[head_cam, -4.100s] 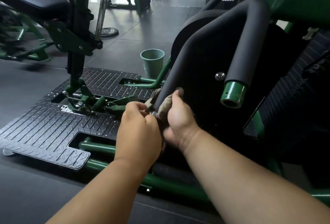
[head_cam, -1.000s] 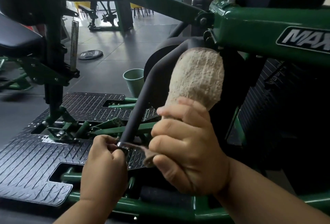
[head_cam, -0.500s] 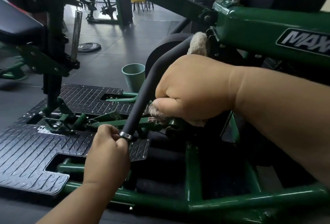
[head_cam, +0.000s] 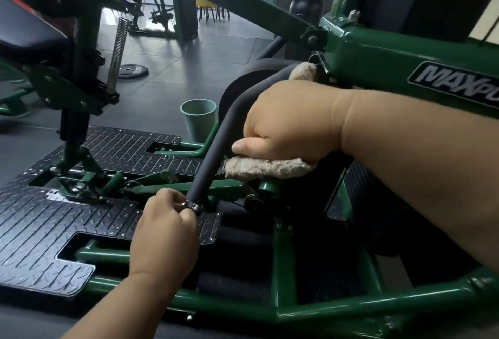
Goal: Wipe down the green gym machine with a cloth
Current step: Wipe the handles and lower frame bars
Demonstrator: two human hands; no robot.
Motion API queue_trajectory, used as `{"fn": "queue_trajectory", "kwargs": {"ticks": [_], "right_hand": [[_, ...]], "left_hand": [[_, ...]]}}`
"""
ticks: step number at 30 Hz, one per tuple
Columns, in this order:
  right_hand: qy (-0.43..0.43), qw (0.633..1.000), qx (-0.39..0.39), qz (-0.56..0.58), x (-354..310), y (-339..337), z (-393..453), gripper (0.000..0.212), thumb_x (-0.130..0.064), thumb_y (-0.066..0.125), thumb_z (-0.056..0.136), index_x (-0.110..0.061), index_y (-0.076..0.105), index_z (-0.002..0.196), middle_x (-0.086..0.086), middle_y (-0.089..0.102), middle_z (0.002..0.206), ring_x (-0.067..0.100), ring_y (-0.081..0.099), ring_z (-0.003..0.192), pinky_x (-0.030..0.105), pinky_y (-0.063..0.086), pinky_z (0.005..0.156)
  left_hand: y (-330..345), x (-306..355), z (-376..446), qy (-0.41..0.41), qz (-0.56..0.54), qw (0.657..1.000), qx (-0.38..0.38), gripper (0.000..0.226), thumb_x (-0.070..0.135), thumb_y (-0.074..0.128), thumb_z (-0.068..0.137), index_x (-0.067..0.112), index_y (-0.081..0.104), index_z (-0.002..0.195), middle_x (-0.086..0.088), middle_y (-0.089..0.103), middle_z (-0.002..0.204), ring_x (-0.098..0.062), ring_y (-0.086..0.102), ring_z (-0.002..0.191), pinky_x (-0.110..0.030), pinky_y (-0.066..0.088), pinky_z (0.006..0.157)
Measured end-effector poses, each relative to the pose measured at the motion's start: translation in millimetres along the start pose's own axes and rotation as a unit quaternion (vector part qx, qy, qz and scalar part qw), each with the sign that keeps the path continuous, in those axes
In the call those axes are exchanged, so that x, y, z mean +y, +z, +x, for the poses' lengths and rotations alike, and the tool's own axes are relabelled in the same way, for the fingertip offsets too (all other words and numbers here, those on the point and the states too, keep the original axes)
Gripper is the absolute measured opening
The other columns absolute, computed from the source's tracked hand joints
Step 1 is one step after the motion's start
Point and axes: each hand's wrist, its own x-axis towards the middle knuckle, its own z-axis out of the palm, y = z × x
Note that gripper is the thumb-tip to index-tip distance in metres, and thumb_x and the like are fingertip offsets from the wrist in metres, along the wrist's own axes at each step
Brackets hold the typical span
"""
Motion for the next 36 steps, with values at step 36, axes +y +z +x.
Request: {"fn": "queue_trajectory", "kwargs": {"ticks": [36], "right_hand": [[0.159, 0.79, 0.483, 0.343, -62, 103, -83, 0.022, -0.036, 0.081, 0.09, -0.016, 0.08, 0.101, 0.003, 0.061, 0.111, 0.024, 0.059, 0.102, 0.039, 0.051, 0.089]], "left_hand": [[-38, 78, -34, 0.055, -0.278, 0.915, -0.287, 0.038, -0.003, 0.043, 0.095, 0.014, 0.077, 0.09, -0.013, 0.078, 0.089, -0.02, 0.069, 0.074, -0.024, 0.053, 0.058]]}}
